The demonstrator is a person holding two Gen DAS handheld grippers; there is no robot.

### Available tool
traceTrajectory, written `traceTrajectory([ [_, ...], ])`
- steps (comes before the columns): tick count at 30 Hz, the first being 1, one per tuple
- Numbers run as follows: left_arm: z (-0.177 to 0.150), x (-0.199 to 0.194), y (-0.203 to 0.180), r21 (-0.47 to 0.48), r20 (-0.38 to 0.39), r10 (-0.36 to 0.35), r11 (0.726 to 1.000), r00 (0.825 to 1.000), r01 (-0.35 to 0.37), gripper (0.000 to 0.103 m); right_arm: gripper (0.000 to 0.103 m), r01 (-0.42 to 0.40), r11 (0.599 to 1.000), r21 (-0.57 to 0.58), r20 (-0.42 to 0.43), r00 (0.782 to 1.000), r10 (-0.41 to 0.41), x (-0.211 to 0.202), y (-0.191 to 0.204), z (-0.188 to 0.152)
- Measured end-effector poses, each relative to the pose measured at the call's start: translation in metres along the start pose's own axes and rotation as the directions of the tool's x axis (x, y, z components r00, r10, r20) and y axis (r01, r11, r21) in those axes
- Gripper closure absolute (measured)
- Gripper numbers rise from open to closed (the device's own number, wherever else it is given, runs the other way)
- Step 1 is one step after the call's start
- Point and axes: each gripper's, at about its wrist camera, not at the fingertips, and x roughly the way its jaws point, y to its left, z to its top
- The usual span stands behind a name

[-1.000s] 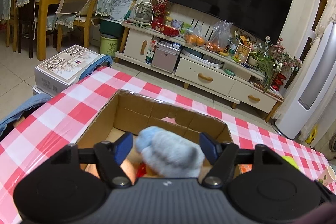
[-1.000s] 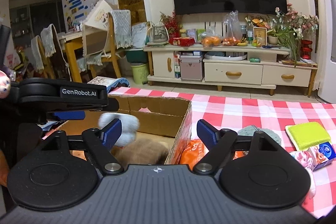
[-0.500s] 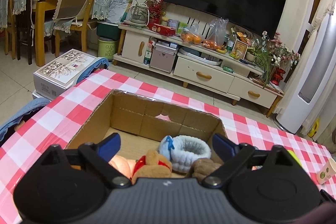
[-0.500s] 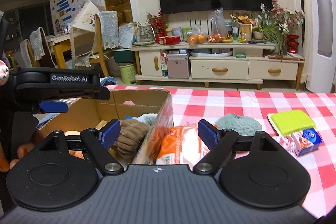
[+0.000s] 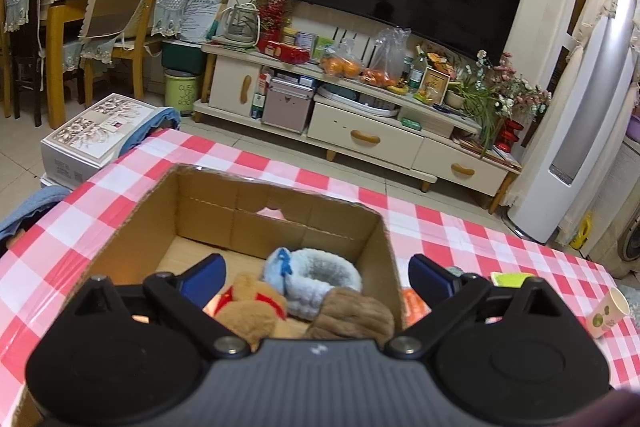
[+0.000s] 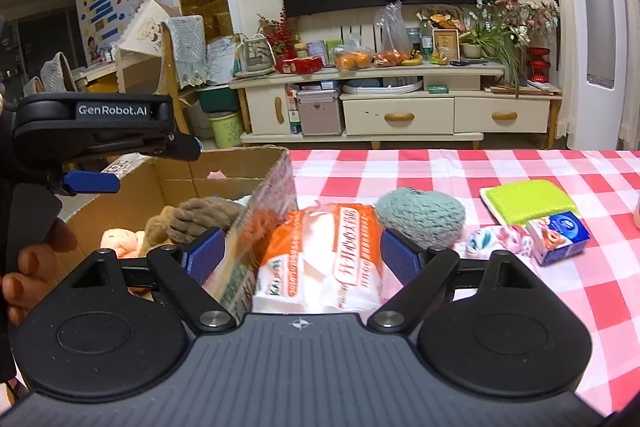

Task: Organize soft objects
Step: 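Withdraw both open grippers from the box toward the table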

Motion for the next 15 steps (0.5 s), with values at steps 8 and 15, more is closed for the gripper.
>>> traceTrajectory([
  [8,-0.007,-0.002,-0.020,0.038,0.004,-0.022,0.999,1.000,0.022,0.001,0.000,0.037,0.999,0.020,0.004,0.999,-0.037,-0.004,-0.003,-0.003],
  [15,-0.011,-0.002,-0.035,0.053,0.007,-0.049,0.997,0.999,0.049,0.001,0.000,0.081,0.996,0.043,0.014,0.997,-0.082,-0.008,-0.009,-0.008],
])
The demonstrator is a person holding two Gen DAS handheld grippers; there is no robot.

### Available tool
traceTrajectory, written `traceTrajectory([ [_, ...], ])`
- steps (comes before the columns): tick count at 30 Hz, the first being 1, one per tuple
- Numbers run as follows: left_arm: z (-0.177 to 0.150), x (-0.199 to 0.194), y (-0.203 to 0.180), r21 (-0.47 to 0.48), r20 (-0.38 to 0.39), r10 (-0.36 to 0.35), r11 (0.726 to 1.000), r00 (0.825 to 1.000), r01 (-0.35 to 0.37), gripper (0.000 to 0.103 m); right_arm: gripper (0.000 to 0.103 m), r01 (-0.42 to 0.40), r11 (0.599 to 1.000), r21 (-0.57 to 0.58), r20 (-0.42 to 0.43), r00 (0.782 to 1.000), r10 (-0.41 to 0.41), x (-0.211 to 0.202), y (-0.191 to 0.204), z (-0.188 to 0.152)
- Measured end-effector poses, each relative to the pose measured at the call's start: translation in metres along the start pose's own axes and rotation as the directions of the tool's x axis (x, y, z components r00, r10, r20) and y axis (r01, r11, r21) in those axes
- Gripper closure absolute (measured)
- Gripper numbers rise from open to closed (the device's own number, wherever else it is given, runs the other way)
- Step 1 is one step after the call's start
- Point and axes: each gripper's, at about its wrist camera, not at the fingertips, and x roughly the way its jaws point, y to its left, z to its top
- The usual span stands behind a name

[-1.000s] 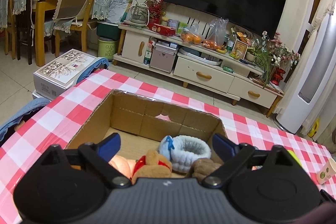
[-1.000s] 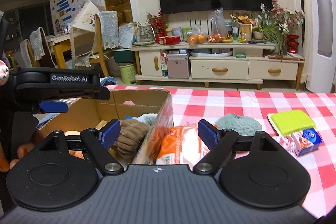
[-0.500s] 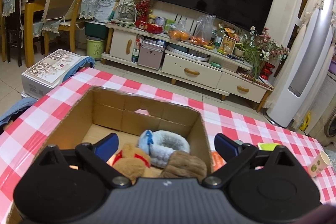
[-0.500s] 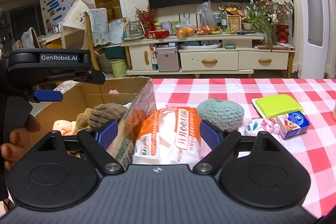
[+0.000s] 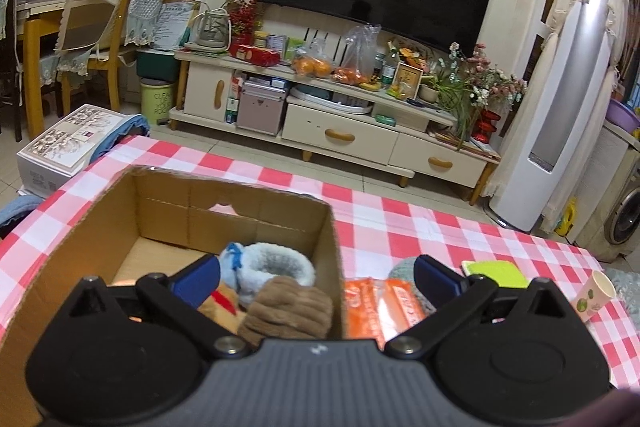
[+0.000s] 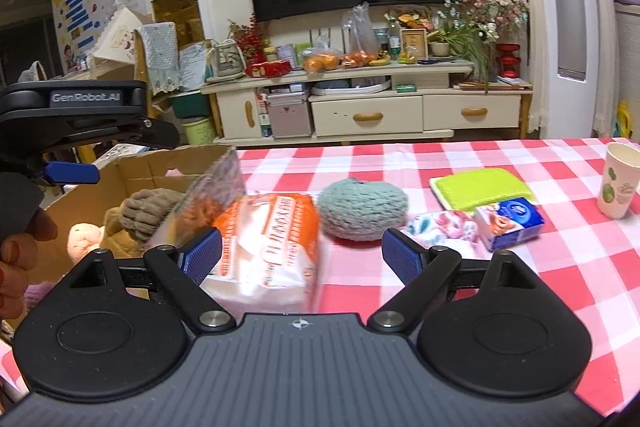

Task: Organize soft objects
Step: 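Withdraw both open grippers from the box toward the table, then close left gripper on floral cloth pouch while right gripper grasps blue tissue pack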

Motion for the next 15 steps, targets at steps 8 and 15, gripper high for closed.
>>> traceTrajectory([
  [8,-0.006,0.002,-0.020,0.035,-0.005,-0.028,0.999,1.000,0.028,0.001,0.000,0.051,0.998,0.044,0.024,0.998,-0.052,-0.001,-0.009,-0.001],
  [15,-0.014,0.006,-0.039,0.076,-0.019,-0.049,0.996,0.999,0.050,0.001,0.000,0.109,0.990,0.085,0.039,0.993,-0.112,0.000,-0.027,-0.003],
])
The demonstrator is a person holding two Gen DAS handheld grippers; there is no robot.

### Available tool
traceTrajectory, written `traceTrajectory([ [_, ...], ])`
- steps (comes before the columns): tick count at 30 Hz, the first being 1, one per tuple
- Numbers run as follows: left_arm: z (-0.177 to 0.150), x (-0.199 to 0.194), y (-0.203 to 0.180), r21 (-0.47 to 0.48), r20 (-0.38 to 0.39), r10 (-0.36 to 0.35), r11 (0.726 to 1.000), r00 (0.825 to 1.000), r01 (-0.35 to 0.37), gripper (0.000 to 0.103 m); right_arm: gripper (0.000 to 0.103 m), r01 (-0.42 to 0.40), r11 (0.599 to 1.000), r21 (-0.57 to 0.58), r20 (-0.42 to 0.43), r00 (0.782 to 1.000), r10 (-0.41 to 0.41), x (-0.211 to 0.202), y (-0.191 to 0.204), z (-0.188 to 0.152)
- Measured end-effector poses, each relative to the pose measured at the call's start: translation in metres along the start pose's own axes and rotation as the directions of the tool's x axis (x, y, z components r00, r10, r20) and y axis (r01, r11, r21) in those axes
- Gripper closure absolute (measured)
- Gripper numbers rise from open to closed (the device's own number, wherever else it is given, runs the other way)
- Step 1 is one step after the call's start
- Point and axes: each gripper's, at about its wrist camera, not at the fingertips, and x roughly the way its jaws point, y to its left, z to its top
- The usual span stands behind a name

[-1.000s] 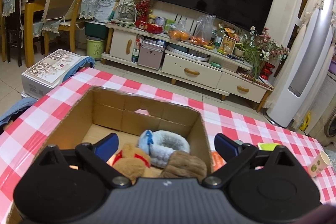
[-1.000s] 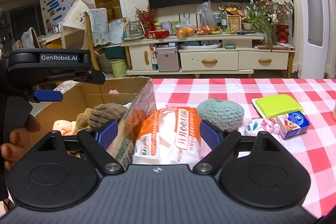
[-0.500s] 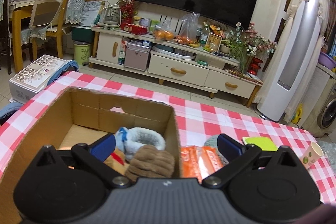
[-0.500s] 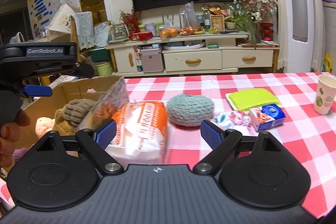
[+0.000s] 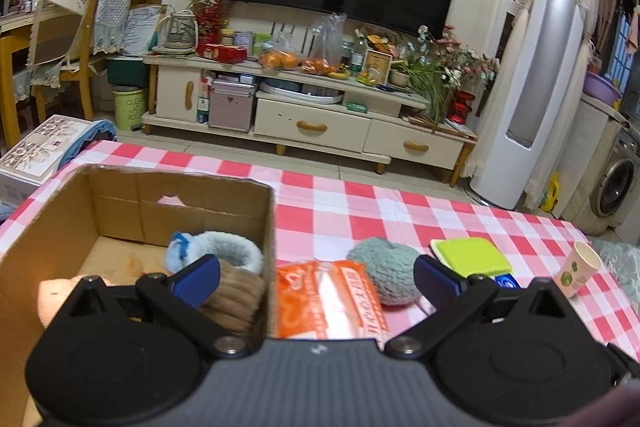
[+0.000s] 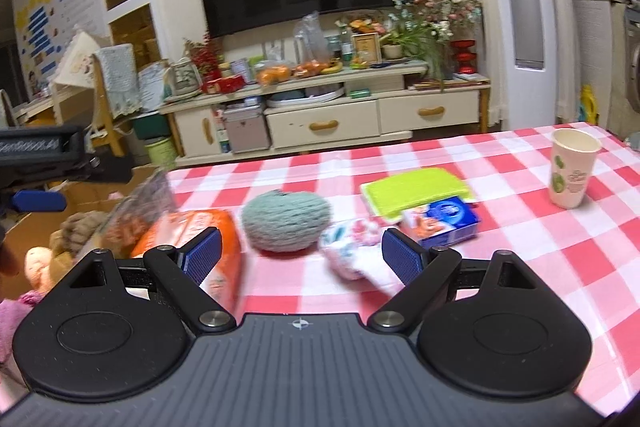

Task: Organize soft objects
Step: 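Close left gripper on floral cloth pouch while right gripper grasps blue tissue pack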

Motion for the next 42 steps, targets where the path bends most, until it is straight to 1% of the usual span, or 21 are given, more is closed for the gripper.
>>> traceTrajectory([
  [8,-0.010,0.004,-0.028,0.062,-0.018,-0.034,0.997,0.999,0.035,0.001,0.000,0.113,0.991,0.067,0.031,0.993,-0.116,0.008,-0.037,0.003],
  [12,-0.016,0.008,-0.042,0.098,-0.031,-0.047,0.994,0.998,0.050,0.001,0.000,0.163,0.979,0.122,0.019,0.986,-0.166,0.017,-0.065,0.003],
  [15,-0.020,0.010,-0.051,0.119,-0.040,-0.063,0.991,0.997,0.067,0.001,0.000,0.186,0.973,0.137,-0.008,0.982,-0.187,0.028,-0.078,0.000],
  [20,-0.026,0.015,-0.065,0.148,-0.056,-0.088,0.984,0.995,0.095,0.001,0.000,0.181,0.976,0.118,-0.058,0.983,-0.176,0.054,-0.091,-0.004],
  [28,-0.041,0.029,-0.089,0.202,-0.112,-0.111,0.970,0.987,0.132,0.001,0.000,0.117,0.991,0.066,-0.091,0.990,-0.110,0.084,-0.098,0.001],
  [32,-0.048,0.039,-0.101,0.224,-0.143,-0.118,0.963,0.983,0.148,0.001,0.000,0.079,0.996,0.043,-0.137,0.988,-0.073,0.101,-0.099,0.002],
  [37,-0.056,0.050,-0.113,0.249,-0.171,-0.121,0.955,0.978,0.162,0.001,0.000,0.084,0.996,0.013,-0.158,0.984,-0.081,0.111,-0.100,0.003],
  [42,-0.060,0.063,-0.120,0.252,-0.190,-0.121,0.953,0.974,0.168,0.001,0.000,0.068,0.997,0.028,-0.194,0.979,-0.061,0.118,-0.107,0.002],
])
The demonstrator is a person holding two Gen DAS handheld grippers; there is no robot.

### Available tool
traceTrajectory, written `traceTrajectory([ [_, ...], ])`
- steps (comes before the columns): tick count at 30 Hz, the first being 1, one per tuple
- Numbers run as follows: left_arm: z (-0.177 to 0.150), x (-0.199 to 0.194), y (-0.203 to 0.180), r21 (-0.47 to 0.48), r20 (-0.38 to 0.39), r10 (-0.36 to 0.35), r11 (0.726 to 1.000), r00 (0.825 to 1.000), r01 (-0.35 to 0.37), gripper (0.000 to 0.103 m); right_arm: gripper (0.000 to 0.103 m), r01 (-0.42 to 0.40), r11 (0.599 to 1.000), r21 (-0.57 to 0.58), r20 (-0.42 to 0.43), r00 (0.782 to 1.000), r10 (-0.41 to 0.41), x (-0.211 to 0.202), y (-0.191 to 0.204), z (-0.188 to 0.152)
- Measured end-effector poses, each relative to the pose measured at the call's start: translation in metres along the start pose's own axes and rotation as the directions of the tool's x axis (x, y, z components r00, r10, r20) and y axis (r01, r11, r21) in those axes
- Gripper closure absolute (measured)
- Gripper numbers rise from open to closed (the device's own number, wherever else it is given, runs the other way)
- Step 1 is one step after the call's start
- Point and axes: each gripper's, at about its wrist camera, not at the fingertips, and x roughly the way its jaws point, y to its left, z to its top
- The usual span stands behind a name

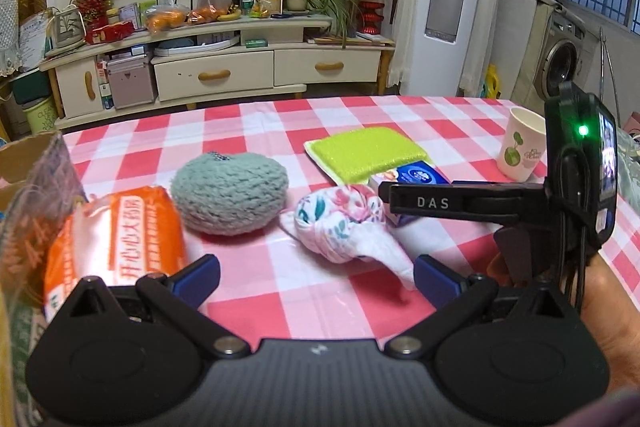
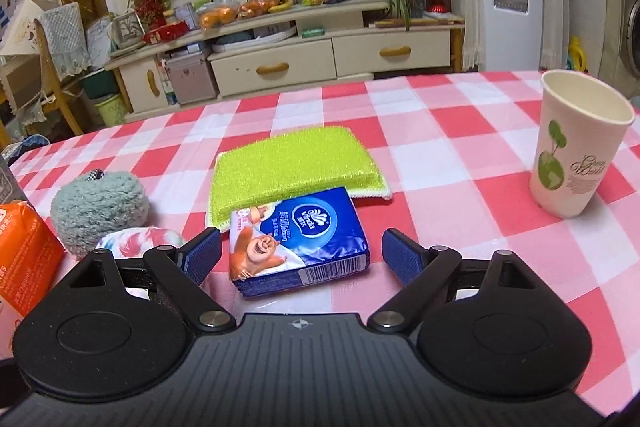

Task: Organize soft objects
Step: 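Close left gripper on floral cloth pouch while right gripper grasps blue tissue pack, then lift and carry the floral pouch and tissue pack toward the cardboard box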

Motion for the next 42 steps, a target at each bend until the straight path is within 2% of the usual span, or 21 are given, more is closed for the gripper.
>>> traceTrajectory([
  [8,0.000,0.023,-0.012,0.043,-0.006,-0.003,0.999,1.000,0.003,0.001,0.000,-0.001,1.000,0.004,-0.012,1.000,0.001,0.012,-0.004,0.004],
  [15,0.004,0.039,-0.020,0.086,0.035,0.022,0.996,0.999,-0.025,0.001,0.000,0.000,1.000,-0.014,-0.011,1.000,0.000,0.011,-0.006,0.006],
  [17,0.005,0.045,-0.023,0.092,0.046,0.024,0.995,0.999,-0.029,0.001,0.002,-0.004,1.000,-0.011,-0.013,1.000,0.004,0.012,-0.009,0.007],
  [19,0.006,0.052,-0.023,0.096,0.049,0.019,0.995,0.999,-0.023,0.001,0.010,-0.009,1.000,-0.011,-0.011,1.000,0.009,0.011,-0.013,0.007],
  [28,0.012,0.074,-0.025,0.073,0.055,0.059,0.995,0.997,-0.063,0.002,0.011,0.006,1.000,-0.026,-0.006,1.000,-0.006,0.005,-0.017,0.003],
  [32,0.015,0.079,-0.021,0.039,0.054,0.067,0.997,0.996,-0.070,0.012,0.011,0.007,1.000,-0.029,-0.005,1.000,-0.007,0.003,-0.019,0.002],
  [36,0.016,0.084,-0.017,0.002,0.025,0.036,0.999,0.999,-0.036,0.030,0.011,0.013,1.000,-0.020,-0.004,1.000,-0.013,0.001,-0.021,0.002],
  [42,0.013,0.081,-0.018,-0.011,0.005,0.020,1.000,1.000,-0.020,0.032,0.011,0.015,0.999,-0.031,-0.002,1.000,-0.015,-0.001,-0.020,-0.001],
])
